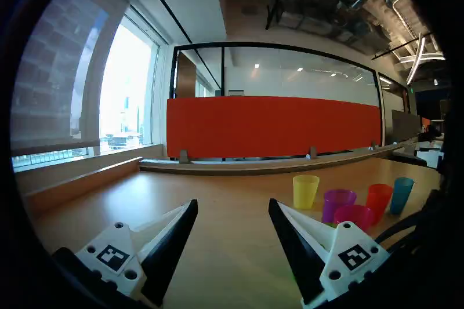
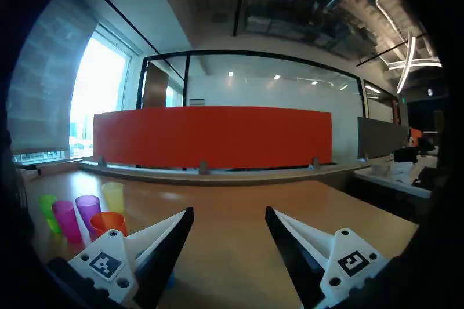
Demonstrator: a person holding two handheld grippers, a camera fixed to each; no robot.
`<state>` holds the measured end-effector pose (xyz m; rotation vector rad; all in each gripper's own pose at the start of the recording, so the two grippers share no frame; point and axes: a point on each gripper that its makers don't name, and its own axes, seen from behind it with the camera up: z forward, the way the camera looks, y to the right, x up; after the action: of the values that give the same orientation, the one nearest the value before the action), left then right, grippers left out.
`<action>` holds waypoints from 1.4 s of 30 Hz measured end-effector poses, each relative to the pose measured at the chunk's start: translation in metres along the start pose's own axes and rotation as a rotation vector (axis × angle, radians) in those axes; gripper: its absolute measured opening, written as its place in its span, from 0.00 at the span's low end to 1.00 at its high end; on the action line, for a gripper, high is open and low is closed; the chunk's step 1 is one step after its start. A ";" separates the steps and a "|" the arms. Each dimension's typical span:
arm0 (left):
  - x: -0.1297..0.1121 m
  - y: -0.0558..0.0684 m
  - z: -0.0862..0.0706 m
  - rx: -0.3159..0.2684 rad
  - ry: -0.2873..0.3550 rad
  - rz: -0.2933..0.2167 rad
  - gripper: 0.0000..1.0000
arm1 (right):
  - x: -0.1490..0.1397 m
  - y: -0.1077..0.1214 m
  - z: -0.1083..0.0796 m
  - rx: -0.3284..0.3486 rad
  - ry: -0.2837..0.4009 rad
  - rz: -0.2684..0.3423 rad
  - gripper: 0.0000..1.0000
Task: Pour water
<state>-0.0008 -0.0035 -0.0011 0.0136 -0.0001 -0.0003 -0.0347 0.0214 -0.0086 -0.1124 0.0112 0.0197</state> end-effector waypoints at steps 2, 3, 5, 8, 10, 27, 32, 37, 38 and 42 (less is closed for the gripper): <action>0.000 0.000 0.000 0.000 0.000 0.000 0.90 | -0.001 0.000 0.000 0.002 0.003 0.008 0.96; 0.000 0.000 0.000 0.000 0.000 0.000 0.90 | -0.002 0.000 0.000 0.003 0.003 0.011 0.96; 0.000 0.000 0.000 0.000 0.000 0.000 0.90 | -0.003 0.000 0.000 0.005 0.004 0.015 0.96; 0.000 0.000 0.000 0.000 0.000 0.000 0.90 | -0.005 0.002 0.001 0.002 0.001 0.014 0.96; 0.000 0.000 0.000 0.000 0.000 0.000 0.90 | -0.007 0.001 0.001 0.004 -0.002 0.014 0.96; 0.000 0.000 0.000 0.000 0.000 0.000 0.90 | -0.007 -0.005 0.000 0.003 0.000 -0.002 0.96; 0.000 0.000 0.000 0.000 0.000 0.000 0.90 | -0.007 -0.005 0.001 0.003 -0.001 -0.002 0.96; 0.000 0.000 0.000 0.000 0.000 0.000 0.90 | -0.008 -0.005 0.001 0.005 -0.002 -0.001 0.97; 0.000 0.000 0.000 0.000 0.000 0.000 0.90 | -0.008 -0.005 0.001 0.005 -0.002 -0.001 0.97; 0.000 0.000 0.000 0.000 0.000 0.000 0.90 | -0.008 -0.005 0.000 0.005 -0.003 -0.001 1.00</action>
<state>-0.0006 -0.0035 -0.0012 0.0137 0.0000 -0.0004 -0.0422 0.0159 -0.0075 -0.1075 0.0084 0.0186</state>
